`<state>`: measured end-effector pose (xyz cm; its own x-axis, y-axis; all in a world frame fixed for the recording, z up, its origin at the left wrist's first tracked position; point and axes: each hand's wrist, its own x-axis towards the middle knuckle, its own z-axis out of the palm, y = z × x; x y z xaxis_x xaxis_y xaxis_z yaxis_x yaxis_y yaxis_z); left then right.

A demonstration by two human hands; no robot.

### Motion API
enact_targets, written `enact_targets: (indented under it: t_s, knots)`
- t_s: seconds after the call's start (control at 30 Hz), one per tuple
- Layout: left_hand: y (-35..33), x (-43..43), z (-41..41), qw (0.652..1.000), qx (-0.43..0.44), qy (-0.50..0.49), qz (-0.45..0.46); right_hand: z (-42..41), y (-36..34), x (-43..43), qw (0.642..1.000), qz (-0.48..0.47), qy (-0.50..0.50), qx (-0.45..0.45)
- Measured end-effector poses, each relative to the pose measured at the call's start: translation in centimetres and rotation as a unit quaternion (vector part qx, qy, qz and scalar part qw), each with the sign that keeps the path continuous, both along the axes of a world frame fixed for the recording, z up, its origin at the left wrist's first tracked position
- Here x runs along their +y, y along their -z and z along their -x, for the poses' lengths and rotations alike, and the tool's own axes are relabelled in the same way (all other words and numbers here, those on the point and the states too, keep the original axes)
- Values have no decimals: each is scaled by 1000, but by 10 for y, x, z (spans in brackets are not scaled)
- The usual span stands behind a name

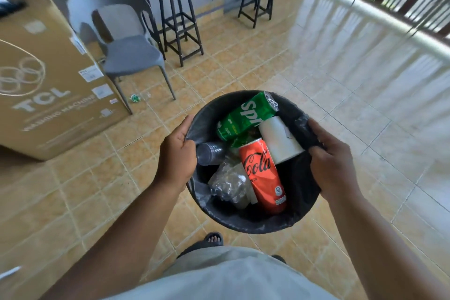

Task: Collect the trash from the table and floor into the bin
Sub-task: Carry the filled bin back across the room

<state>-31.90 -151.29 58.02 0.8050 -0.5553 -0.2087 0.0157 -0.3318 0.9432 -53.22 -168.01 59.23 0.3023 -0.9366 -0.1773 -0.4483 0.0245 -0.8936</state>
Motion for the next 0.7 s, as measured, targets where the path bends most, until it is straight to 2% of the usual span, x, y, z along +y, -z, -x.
enact_targets:
  t_s: [0.17, 0.4, 0.53, 0.7]
  knots:
    - [-3, 40, -48, 998, -7, -55, 0, -70, -4, 17, 999, -4, -37, -5]
    - [-1, 78, -108, 986, 8, -164, 4, -174, -6, 20, 989, -1, -150, -1]
    - [4, 86, -145, 974, 7, -227, 1, -242, -3, 10, 977, 6, -213, 6]
    - [-4, 85, -185, 948, 0, -320, -8, -329, -8, -6, 946, 22, -325, -2]
